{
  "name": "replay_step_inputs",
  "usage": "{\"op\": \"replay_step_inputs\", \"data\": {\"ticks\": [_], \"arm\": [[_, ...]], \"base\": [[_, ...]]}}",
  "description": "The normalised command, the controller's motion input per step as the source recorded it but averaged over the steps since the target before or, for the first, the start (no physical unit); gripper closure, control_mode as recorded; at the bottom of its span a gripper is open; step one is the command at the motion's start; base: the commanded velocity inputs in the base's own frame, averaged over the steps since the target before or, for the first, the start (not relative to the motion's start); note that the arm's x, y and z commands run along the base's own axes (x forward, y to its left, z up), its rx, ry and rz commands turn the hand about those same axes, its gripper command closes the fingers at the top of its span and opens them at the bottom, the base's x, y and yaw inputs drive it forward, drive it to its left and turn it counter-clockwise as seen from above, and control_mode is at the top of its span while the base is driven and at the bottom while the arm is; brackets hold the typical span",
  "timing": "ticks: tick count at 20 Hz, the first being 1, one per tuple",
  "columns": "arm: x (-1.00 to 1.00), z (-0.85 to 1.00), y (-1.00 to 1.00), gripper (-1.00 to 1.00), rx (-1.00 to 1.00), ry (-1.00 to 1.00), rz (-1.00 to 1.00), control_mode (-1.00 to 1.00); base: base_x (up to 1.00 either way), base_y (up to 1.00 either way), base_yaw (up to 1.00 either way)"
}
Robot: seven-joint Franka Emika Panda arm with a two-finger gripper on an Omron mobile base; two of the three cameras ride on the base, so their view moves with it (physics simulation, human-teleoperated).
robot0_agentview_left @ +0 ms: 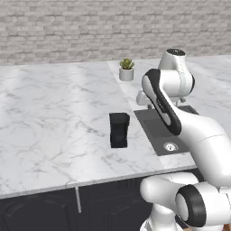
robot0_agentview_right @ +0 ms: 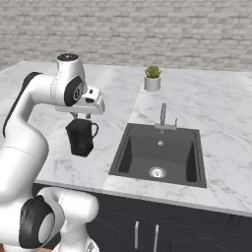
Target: Turn on the sink faucet and place the jug under the water for a few seconds to fill it up.
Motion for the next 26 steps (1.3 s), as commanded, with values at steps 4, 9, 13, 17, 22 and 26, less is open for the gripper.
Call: {"op": "replay_step_inputs", "data": {"ticks": [4,9,13,17,22,26], "arm": [[0.0,0.0,0.0,-1.0,0.0,0.0,0.0,1.0],[0.0,0.0,0.0,-1.0,0.0,0.0,0.0,1.0],[0.0,0.0,0.0,-1.0,0.0,0.0,0.0,1.0],[0.0,0.0,0.0,-1.0,0.0,0.0,0.0,1.0],[0.0,0.0,0.0,-1.0,0.0,0.0,0.0,1.0],[0.0,0.0,0.0,-1.0,0.0,0.0,0.0,1.0]], "base": [[0.0,-0.01,0.0],[-0.03,-0.65,0.0],[-0.02,-0.9,0.0],[0.0,-0.69,0.0],[0.0,-0.32,0.0],[0.0,-0.04,0.0]]}}
